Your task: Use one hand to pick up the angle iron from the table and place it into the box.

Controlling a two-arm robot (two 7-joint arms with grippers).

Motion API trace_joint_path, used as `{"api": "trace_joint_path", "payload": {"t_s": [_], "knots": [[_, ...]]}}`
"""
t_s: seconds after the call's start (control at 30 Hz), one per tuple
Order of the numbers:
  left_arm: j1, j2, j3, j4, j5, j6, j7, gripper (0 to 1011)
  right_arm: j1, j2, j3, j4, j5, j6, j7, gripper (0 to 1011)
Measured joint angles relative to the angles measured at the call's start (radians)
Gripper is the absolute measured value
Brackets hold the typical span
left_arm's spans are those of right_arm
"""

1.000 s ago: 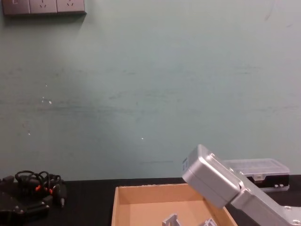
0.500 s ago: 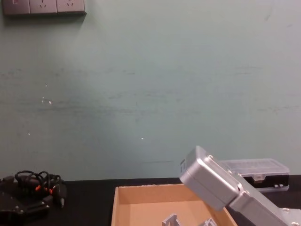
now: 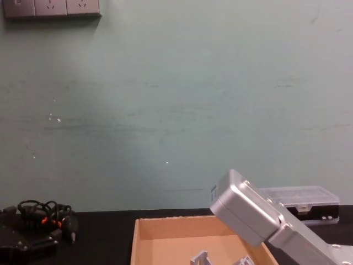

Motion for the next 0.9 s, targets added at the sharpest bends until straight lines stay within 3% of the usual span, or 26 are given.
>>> {"api": "trace_joint_path", "payload": {"t_s": [0.17,0.37,0.63,0.77,0.9], "knots": [[0.0,0.0,0.0,0.0,0.0,0.0,0.0,1011,-0.001,0.0,0.001,-0.001,-0.002,0.0,-0.001,225],[0.0,0.0,0.0,0.0,0.0,0.0,0.0,1011,-0.005,0.001,0.003,-0.003,-0.002,-0.003,-0.003,84],[0.0,0.0,0.0,0.0,0.0,0.0,0.0,1011,-0.01,0.002,0.009,-0.009,-0.002,-0.006,-0.006,82],[0.0,0.0,0.0,0.0,0.0,0.0,0.0,1011,-0.025,0.015,0.032,-0.041,0.011,-0.009,-0.023,82],[0.0,0.0,0.0,0.0,0.0,0.0,0.0,1011,-0.055,0.044,0.077,-0.107,0.041,-0.02,-0.055,82]]}}
